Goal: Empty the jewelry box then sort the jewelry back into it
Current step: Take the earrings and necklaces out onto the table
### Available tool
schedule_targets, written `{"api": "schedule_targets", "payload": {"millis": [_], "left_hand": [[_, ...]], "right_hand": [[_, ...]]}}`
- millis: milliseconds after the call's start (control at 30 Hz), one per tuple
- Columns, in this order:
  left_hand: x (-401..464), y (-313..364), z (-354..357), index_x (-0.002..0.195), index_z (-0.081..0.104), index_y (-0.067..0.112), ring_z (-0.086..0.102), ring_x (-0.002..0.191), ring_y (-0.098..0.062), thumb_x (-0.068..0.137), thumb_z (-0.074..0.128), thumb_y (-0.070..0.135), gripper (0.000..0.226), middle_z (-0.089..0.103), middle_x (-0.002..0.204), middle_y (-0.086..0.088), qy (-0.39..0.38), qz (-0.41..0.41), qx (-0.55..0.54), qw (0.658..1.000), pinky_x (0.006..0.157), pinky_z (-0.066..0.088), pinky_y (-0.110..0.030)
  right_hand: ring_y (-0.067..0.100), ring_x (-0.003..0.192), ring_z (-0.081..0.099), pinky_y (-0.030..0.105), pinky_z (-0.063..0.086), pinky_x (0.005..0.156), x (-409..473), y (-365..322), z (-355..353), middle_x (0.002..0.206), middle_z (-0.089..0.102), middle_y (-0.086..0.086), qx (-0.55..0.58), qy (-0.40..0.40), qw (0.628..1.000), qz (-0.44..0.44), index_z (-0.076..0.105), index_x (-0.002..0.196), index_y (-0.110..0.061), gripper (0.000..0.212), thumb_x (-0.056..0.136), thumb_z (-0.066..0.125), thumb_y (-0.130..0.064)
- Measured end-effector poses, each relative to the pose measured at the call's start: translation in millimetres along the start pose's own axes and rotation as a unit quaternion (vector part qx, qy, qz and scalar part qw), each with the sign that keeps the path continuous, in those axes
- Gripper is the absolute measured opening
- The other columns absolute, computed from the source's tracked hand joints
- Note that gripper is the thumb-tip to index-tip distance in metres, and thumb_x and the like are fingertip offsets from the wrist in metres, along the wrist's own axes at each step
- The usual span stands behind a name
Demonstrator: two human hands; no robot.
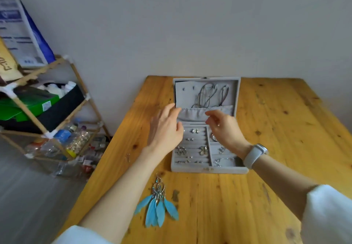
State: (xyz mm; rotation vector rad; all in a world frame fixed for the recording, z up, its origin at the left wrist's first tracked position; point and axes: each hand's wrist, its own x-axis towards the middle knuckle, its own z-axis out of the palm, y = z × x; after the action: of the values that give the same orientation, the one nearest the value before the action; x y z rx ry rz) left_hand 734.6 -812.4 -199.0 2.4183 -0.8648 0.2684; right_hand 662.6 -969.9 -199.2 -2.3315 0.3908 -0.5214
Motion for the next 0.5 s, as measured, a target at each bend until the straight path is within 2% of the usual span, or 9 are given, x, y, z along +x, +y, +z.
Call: {"api": "schedule_targets", "payload": {"millis": [100,200,300,400,500], "left_hand": [[48.2,13.9,3.0,0.142,0.027,0.018,0.011,0.14,-0.021,0.09,0.046,0.021,0.056,0.014,0.153,-0.003,0.007,0.027,0.081,0.996,0.11,0.02,-0.047],[84.0,19.4,10.5,0.146,0.011,0.023,-0.005,0.142,-0.018,0.09,0.046,0.025,0.067,-0.001,0.156,0.002,0.008,0.031,0.136,0.99,0.11,0.011,-0.049],[102.1,14.8,24.4,0.146,0.012,0.021,-0.001,0.142,-0.015,0.088,0.047,0.025,0.068,0.008,0.155,0.003,0.004,0.014,0.144,0.989,0.111,0.005,-0.05],[103.0,8.7,32.0,0.144,0.021,0.021,0.009,0.141,-0.012,0.083,0.051,0.019,0.069,0.021,0.151,0.006,0.042,0.014,0.14,0.989,0.109,0.009,-0.046],[101.4,6.4,34.1,0.144,0.025,0.021,0.013,0.14,-0.012,0.08,0.053,0.016,0.07,0.024,0.15,0.005,0.061,0.024,0.131,0.989,0.108,0.013,-0.044]], "right_hand": [[0.025,0.078,0.063,0.038,0.051,0.069,37.5,8.3,-8.7,0.093,0.07,0.009,-0.008,0.072,0.997,0.011,0.059,0.113,-0.014,0.026,0.093,0.044,-0.017],[0.027,0.083,0.061,0.029,0.041,0.063,65.7,16.4,-9.1,0.093,0.068,0.006,-0.043,0.145,0.988,0.025,0.058,0.109,-0.014,0.022,0.094,0.044,-0.022],[0.029,0.08,0.061,0.028,0.034,0.059,84.5,19.8,-6.0,0.088,0.068,0.005,-0.075,0.201,0.977,0.019,0.058,0.101,-0.013,0.02,0.094,0.045,-0.025],[0.029,0.07,0.062,0.027,0.033,0.053,94.1,19.0,4.9,0.079,0.069,0.006,-0.116,0.225,0.966,-0.045,0.062,0.092,-0.011,0.018,0.092,0.048,-0.023],[0.031,0.053,0.061,0.026,0.035,0.046,99.0,20.3,21.0,0.063,0.067,0.008,-0.155,0.226,0.958,-0.081,0.064,0.081,-0.009,0.015,0.087,0.055,-0.02]]}}
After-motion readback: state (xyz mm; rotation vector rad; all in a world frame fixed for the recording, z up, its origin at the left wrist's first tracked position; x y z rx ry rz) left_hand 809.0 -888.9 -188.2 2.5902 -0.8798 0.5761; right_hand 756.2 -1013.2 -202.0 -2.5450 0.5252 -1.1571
